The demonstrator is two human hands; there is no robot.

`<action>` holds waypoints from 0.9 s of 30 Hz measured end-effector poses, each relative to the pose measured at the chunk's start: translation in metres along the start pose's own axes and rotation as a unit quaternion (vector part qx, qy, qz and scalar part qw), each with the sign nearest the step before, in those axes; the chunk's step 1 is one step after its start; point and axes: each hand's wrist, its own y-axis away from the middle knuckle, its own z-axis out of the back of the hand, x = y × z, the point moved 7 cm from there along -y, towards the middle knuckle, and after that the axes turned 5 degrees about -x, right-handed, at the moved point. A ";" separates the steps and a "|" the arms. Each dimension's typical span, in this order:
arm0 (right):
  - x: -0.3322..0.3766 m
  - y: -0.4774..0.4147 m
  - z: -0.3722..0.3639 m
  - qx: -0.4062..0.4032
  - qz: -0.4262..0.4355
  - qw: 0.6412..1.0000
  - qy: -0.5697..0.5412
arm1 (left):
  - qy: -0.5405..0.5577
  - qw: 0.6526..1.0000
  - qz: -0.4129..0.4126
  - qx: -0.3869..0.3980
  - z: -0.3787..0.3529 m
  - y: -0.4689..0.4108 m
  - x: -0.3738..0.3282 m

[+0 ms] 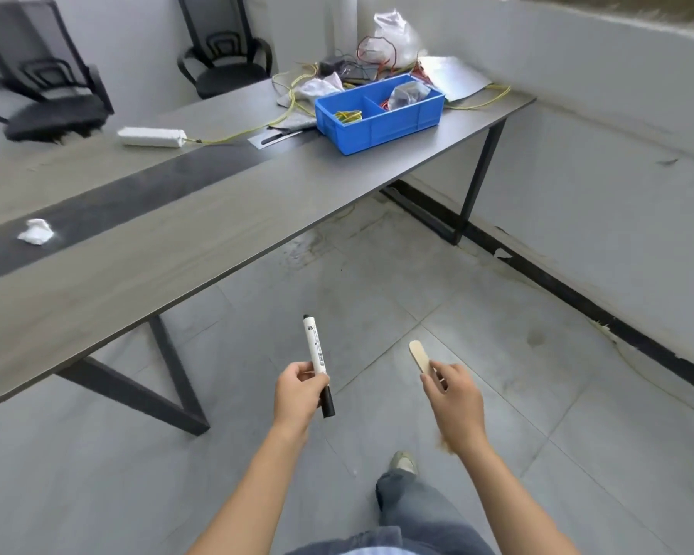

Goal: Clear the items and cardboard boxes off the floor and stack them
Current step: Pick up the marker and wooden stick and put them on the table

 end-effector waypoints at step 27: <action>0.119 -0.345 -0.106 0.105 0.090 0.985 0.105 | 0.081 0.988 -0.009 -0.129 -0.082 -0.289 -0.200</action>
